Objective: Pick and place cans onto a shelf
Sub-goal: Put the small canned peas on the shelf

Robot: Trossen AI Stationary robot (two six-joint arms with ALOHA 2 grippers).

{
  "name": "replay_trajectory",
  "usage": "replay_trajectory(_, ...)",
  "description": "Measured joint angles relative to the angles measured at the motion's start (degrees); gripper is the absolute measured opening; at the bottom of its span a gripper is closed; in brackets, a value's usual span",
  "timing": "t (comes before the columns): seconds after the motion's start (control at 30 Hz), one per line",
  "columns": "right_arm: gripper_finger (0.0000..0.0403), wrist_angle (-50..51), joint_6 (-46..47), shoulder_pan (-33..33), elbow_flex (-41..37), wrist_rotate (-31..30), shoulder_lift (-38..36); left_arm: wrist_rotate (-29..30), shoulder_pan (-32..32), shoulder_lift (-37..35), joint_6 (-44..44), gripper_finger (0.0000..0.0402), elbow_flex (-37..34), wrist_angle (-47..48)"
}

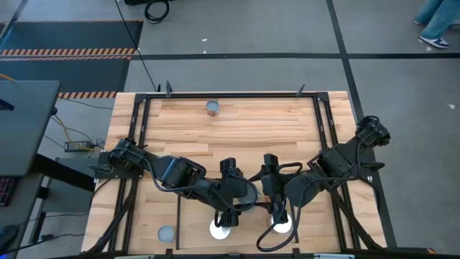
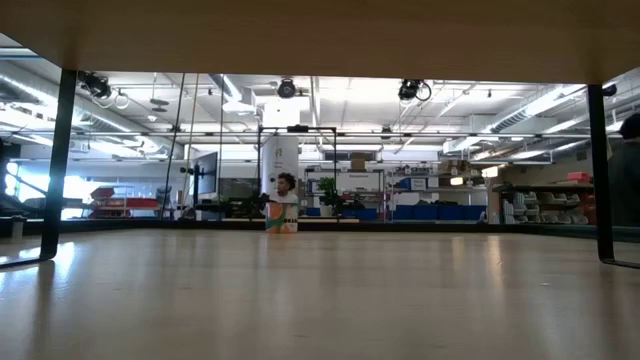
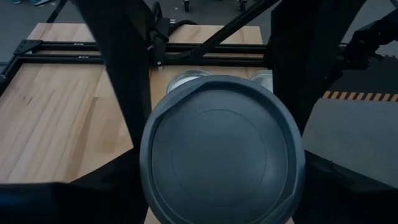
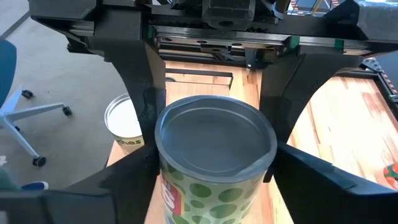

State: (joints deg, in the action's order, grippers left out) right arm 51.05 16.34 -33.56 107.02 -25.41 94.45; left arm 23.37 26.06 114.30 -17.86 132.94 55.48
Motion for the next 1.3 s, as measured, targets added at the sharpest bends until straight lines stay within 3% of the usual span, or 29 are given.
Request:
replay_trajectory(0.17, 0.0263, -0.04, -0.04, 0.00, 0.00, 0.02, 0.00, 0.13, 0.00, -0.07, 0.23, 0.0290, 0.00, 0.16)
replay_trajectory(0.57, 0.0268, -0.32, 0.35, 0.28, -0.11, -0.28, 0.19, 0.51, -0.02, -0.40, 0.65, 0.0348, 0.00, 3.27)
replay_trajectory(0.8, 0.0268, -0.33, 0.39, 0.22, -0.22, 1.01, 0.26, -0.52, 0.24, -3.37, 0.76, 0.0352, 0.22, 6.18)
replay_trajectory(1.03, 0.0268, -0.31, 0.58, -0.76, -0.22, 2.10, -0.25, -1.00, 0.88, -8.97, -2.68, 0.0353, 0.17, 15.74)
replay_trajectory(1.3, 0.0269, -4.15, 2.85, -3.68, -0.11, 2.59, 2.47, 8.31, 1.88, -17.82, -9.00, 0.0353, 0.15, 20.88)
